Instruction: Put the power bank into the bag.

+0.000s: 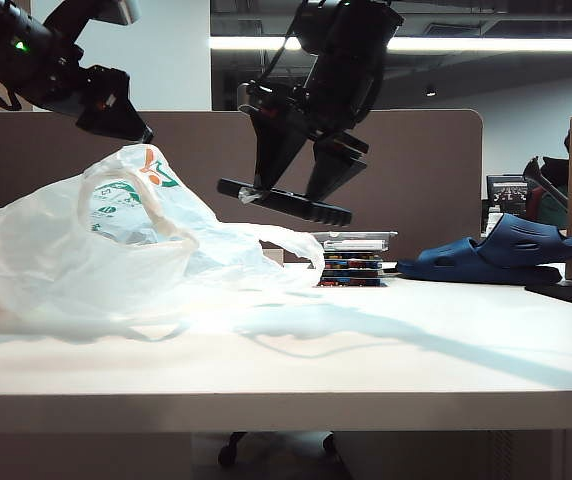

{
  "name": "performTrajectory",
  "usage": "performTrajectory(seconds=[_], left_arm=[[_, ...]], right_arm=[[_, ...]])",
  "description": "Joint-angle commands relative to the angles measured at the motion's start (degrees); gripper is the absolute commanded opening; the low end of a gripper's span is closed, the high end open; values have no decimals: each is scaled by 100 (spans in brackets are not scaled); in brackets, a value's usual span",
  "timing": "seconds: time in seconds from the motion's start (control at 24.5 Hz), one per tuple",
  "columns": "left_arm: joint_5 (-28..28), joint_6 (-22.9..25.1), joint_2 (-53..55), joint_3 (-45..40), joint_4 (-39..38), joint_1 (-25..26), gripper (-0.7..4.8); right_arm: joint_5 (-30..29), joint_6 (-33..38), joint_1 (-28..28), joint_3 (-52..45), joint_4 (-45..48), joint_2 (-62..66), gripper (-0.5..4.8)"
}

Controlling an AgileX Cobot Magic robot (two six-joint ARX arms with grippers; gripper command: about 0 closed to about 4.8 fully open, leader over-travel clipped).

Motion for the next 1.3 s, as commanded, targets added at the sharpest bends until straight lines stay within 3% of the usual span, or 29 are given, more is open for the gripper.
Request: performTrajectory(seconds=[0.04,0.53,0.73,0.9,1.06,1.1,1.14,1.3], left_arm=[[-66,20,286,251,125,9,405],[-22,44,1001,907,-415,9,404],[-184,560,1036,909,-402,9,396],[-310,608,1147,909,-452,11,382],[-387,621,1178,907,-457,9,278],[-389,621,1178,907,-431,9,236],[-389,621,1178,907,-385,11,159],[-385,616,1178,907,-378,11,28]], right_arm=[[-50,28,37,46,151,-57,291],[-50,31,42,44,157,-57,291],[-52,31,44,46,190,-57,291],[-68,52,46,46,184,-57,291],[-66,55,48,44,146,-57,291],[-66,55,48,44,142,-57,291],[-70,76,55,44,142,-57,291],[-168,94,107,44,146,-55,291]])
